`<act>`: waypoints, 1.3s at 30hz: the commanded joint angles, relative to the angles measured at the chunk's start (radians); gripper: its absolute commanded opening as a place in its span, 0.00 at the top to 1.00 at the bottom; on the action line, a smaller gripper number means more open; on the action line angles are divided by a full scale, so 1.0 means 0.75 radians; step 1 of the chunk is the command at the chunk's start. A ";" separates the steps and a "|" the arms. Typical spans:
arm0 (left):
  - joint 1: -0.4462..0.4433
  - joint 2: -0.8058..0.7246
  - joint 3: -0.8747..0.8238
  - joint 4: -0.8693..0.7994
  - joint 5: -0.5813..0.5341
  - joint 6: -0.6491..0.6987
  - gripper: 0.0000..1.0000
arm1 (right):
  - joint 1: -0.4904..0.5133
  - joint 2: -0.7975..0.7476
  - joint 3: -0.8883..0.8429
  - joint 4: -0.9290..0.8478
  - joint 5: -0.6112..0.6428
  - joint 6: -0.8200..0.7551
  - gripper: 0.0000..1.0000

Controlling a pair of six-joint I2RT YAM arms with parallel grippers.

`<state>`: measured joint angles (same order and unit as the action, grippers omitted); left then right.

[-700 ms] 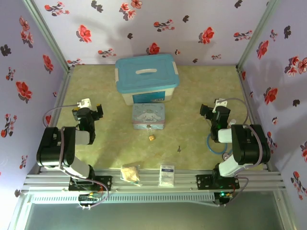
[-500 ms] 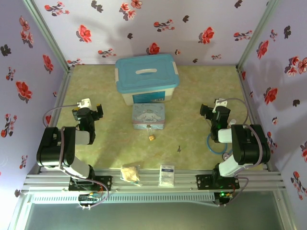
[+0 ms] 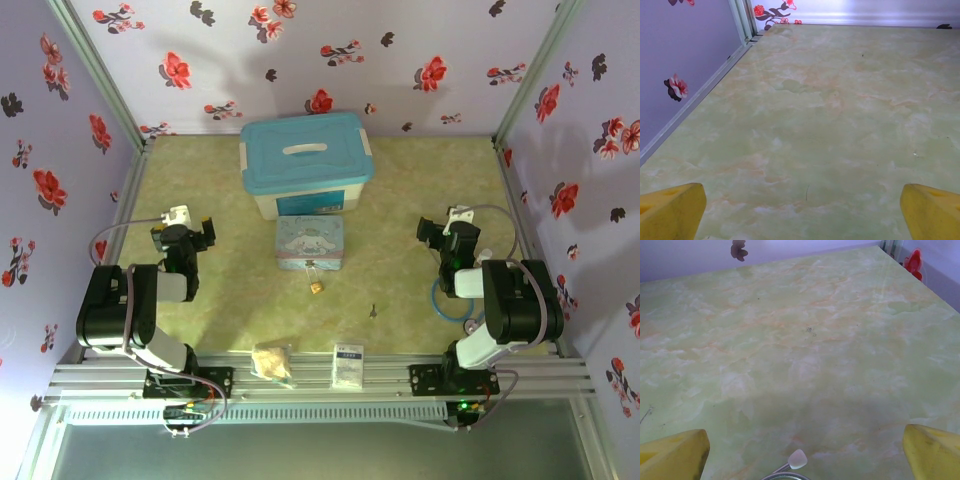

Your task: Unlock the padlock with the key

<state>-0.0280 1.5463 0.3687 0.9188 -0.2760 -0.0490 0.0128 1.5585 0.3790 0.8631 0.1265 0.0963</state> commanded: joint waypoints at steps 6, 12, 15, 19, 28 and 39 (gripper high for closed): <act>-0.002 0.005 0.015 0.010 0.009 0.006 0.00 | -0.009 -0.002 0.023 0.004 -0.008 -0.020 0.01; 0.001 0.003 0.009 0.018 -0.002 -0.006 0.00 | -0.014 0.003 0.029 -0.001 -0.014 -0.014 0.01; 0.002 0.003 0.011 0.017 -0.004 -0.004 0.00 | -0.015 0.000 0.025 0.002 -0.012 -0.014 0.01; 0.003 0.004 0.012 0.015 -0.002 -0.004 0.00 | -0.015 0.000 0.027 0.001 -0.012 -0.014 0.01; 0.003 -0.024 -0.002 0.021 -0.003 -0.007 0.00 | -0.015 -0.004 0.017 0.019 -0.006 -0.012 0.01; 0.003 -0.526 0.005 -0.372 0.005 -0.238 0.00 | 0.021 -0.300 0.287 -0.714 0.068 0.080 0.01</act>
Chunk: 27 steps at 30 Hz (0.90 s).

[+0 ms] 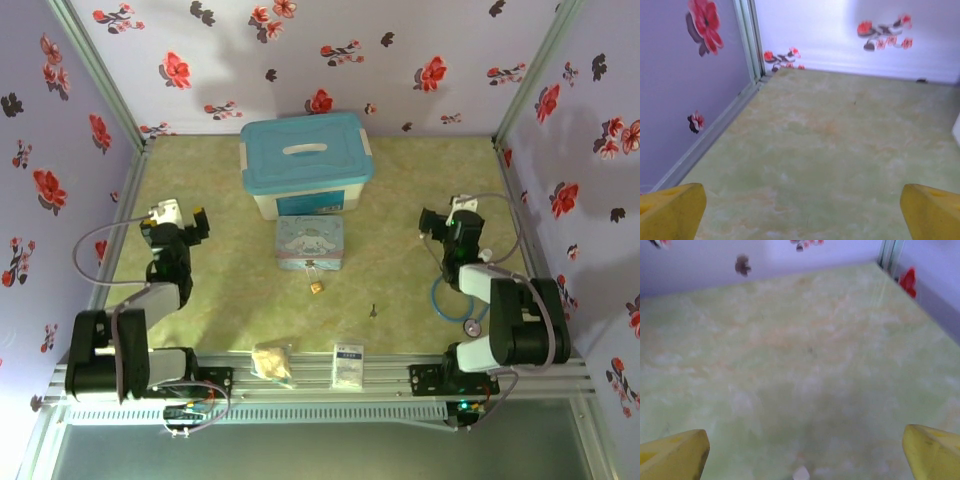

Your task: Unlock the padlock with the key

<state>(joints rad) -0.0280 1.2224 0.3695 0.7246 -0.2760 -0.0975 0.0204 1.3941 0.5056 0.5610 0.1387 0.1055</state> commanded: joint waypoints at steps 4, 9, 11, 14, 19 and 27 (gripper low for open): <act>0.025 -0.266 -0.138 0.064 0.218 -0.489 0.00 | 0.013 -0.225 0.207 -0.538 -0.018 0.169 0.01; 0.030 -0.376 -0.171 0.077 0.394 -0.735 0.00 | -0.002 -0.404 0.220 -0.694 -0.073 0.466 0.01; 0.023 -0.433 -0.128 -0.041 0.540 -0.782 0.00 | -0.007 -0.439 0.203 -0.696 -0.233 0.466 0.01; -0.056 -0.514 -0.101 -0.209 0.579 -0.841 0.00 | -0.005 -0.444 0.217 -0.764 -0.438 0.509 0.01; -0.259 -0.558 0.026 -0.504 0.523 -0.847 0.00 | 0.048 -0.413 0.299 -1.066 -0.564 0.451 0.01; -0.567 -0.499 0.225 -1.029 0.491 -0.842 0.00 | 0.394 -0.424 0.371 -1.415 -0.273 0.465 0.02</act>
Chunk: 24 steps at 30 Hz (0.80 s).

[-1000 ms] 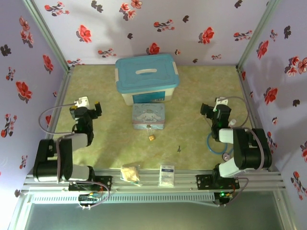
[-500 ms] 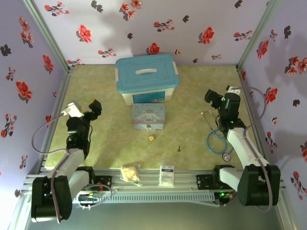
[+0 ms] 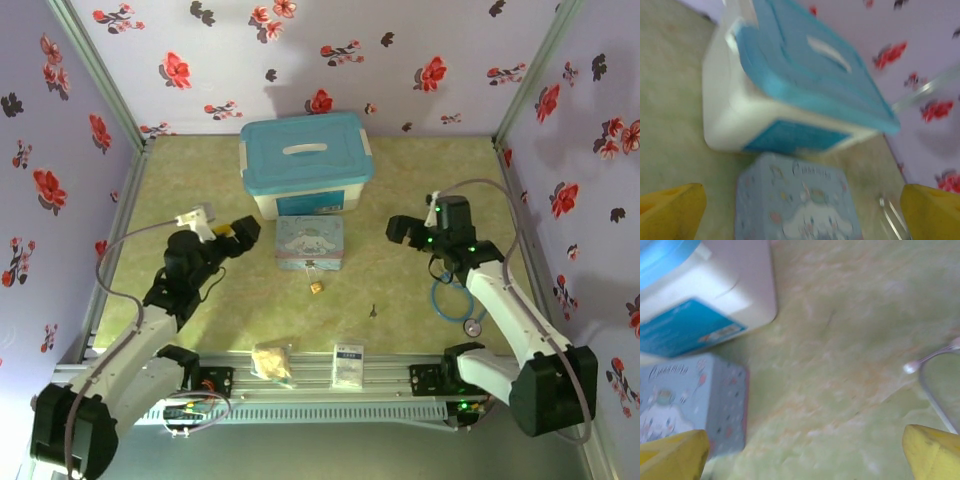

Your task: Unlock the padlock with the key

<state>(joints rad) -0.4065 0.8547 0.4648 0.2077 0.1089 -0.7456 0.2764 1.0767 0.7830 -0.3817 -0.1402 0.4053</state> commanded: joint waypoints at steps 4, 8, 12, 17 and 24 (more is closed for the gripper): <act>-0.168 -0.038 0.058 -0.431 -0.025 0.021 0.00 | 0.242 0.079 -0.011 -0.101 0.170 0.159 0.08; -0.280 -0.048 -0.039 -0.268 -0.050 -0.027 0.00 | 0.529 0.085 -0.057 -0.143 0.488 0.199 0.06; -0.369 0.010 -0.014 -0.240 -0.071 -0.079 0.00 | 0.645 0.078 -0.163 -0.092 0.500 0.365 0.07; -0.552 0.100 0.015 -0.185 -0.184 -0.058 0.00 | 0.786 0.063 -0.237 -0.102 0.560 0.449 0.08; -0.659 0.239 0.115 -0.177 -0.208 -0.017 0.00 | 0.928 0.033 -0.372 -0.070 0.565 0.668 0.25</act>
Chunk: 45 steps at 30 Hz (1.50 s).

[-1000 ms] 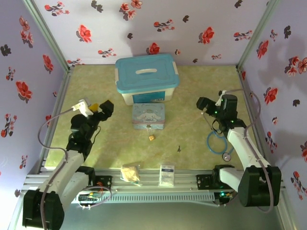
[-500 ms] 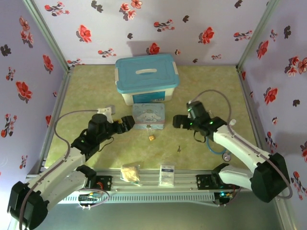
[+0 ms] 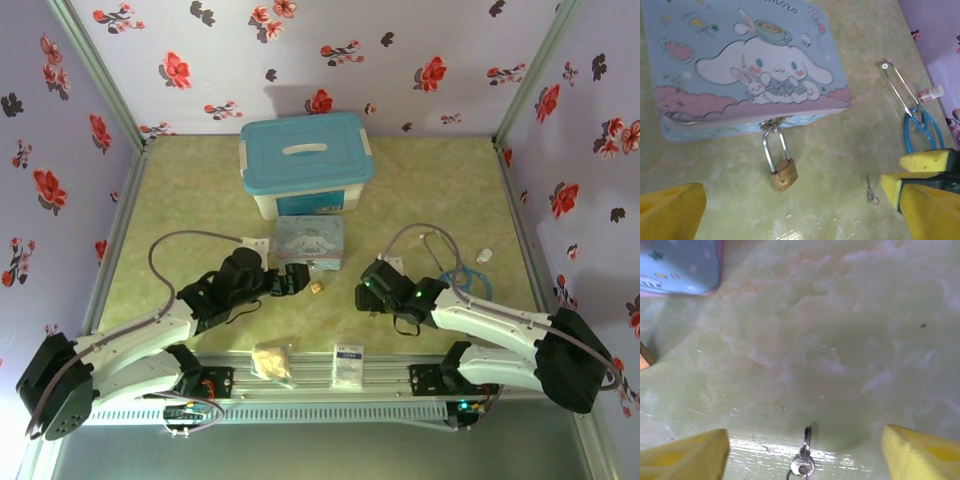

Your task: Unlock the padlock with the key

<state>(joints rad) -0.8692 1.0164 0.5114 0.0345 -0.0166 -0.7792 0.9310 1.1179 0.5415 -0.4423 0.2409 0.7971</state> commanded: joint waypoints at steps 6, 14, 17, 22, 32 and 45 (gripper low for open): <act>-0.078 0.109 0.038 0.197 -0.040 -0.017 0.00 | 0.128 0.035 -0.096 0.062 0.106 0.228 0.32; -0.105 0.195 0.072 0.232 -0.039 -0.017 0.00 | 0.193 0.231 -0.019 0.057 0.115 0.219 0.44; -0.107 0.203 0.064 0.238 -0.040 -0.024 0.00 | 0.212 0.300 0.012 0.031 0.116 0.232 0.57; -0.109 0.206 0.058 0.240 -0.049 -0.030 0.00 | 0.243 0.346 0.049 -0.026 0.116 0.245 0.67; -0.111 0.268 0.071 0.267 -0.065 -0.059 0.00 | 0.258 0.224 -0.048 -0.014 0.083 0.301 0.77; -0.113 0.320 0.102 0.270 -0.065 -0.070 0.00 | 0.262 0.170 -0.156 0.075 0.082 0.346 0.86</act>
<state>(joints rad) -0.9455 1.2438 0.5568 0.2146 -0.0452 -0.8185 1.1198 1.2255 0.4675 -0.3904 0.3340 1.0306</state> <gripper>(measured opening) 0.997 0.143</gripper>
